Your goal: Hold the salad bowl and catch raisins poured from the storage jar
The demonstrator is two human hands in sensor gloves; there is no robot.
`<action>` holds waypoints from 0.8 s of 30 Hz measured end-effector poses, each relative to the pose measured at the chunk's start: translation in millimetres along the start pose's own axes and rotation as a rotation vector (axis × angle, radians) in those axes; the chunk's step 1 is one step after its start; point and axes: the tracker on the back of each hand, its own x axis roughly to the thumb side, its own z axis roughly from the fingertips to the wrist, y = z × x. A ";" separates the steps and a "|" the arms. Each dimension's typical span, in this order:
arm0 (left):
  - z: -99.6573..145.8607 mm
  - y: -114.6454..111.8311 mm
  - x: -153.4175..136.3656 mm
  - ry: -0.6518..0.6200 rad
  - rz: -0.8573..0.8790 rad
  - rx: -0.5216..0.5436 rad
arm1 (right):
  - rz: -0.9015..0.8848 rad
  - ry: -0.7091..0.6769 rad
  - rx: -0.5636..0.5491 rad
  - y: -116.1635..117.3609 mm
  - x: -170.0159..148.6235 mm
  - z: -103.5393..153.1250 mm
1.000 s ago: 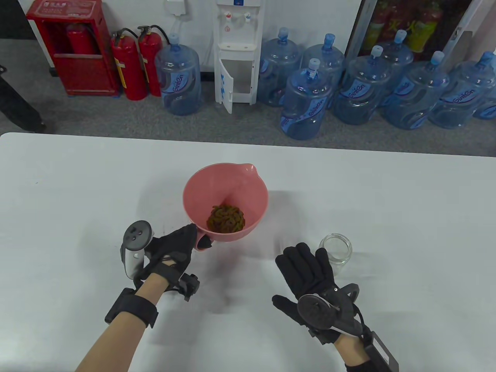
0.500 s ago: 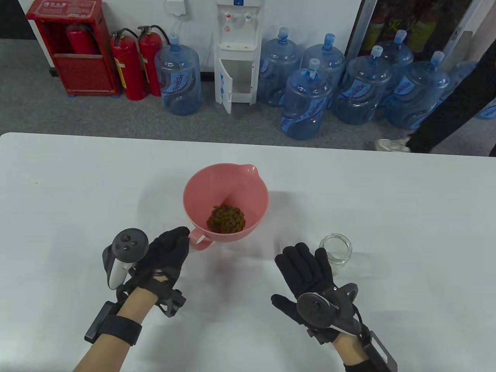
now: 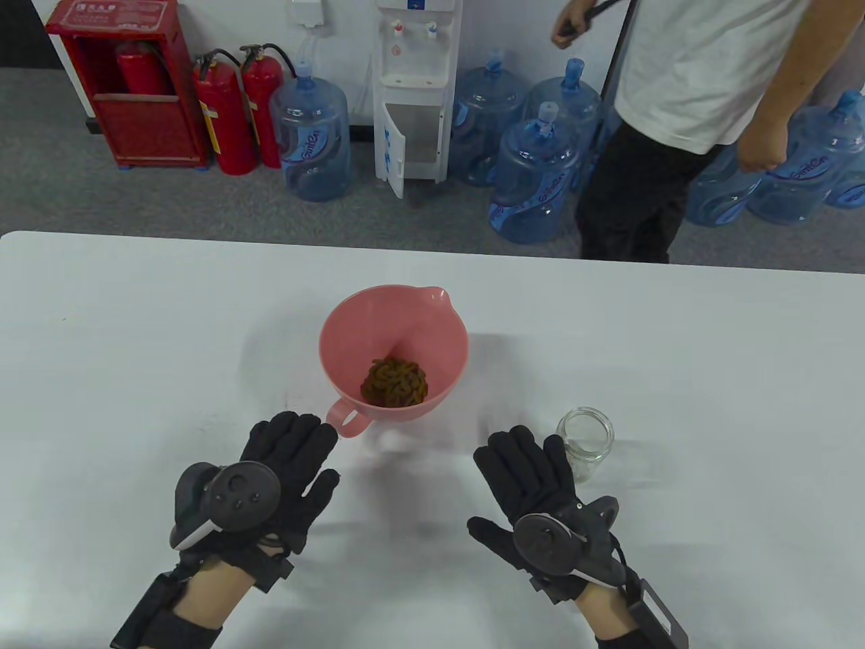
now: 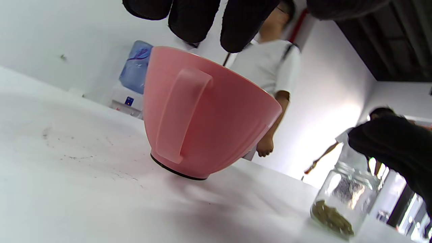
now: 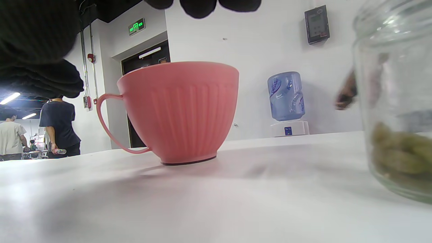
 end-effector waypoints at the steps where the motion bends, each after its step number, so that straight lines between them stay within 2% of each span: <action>1: 1.9 -1.3 2.2 -0.012 -0.015 -0.001 | -0.001 -0.001 0.001 0.1 0.3 0.1; 7: 14.4 -17.2 12.4 -0.070 -0.096 -0.025 | -0.002 -0.009 0.011 1.2 1.9 0.4; 15: 24.4 -40.9 7.8 -0.068 -0.132 -0.071 | -0.001 -0.010 0.020 1.6 2.5 0.8; 24: 25.8 -40.6 3.3 -0.068 -0.125 -0.058 | -0.003 -0.012 0.032 3.0 3.0 0.5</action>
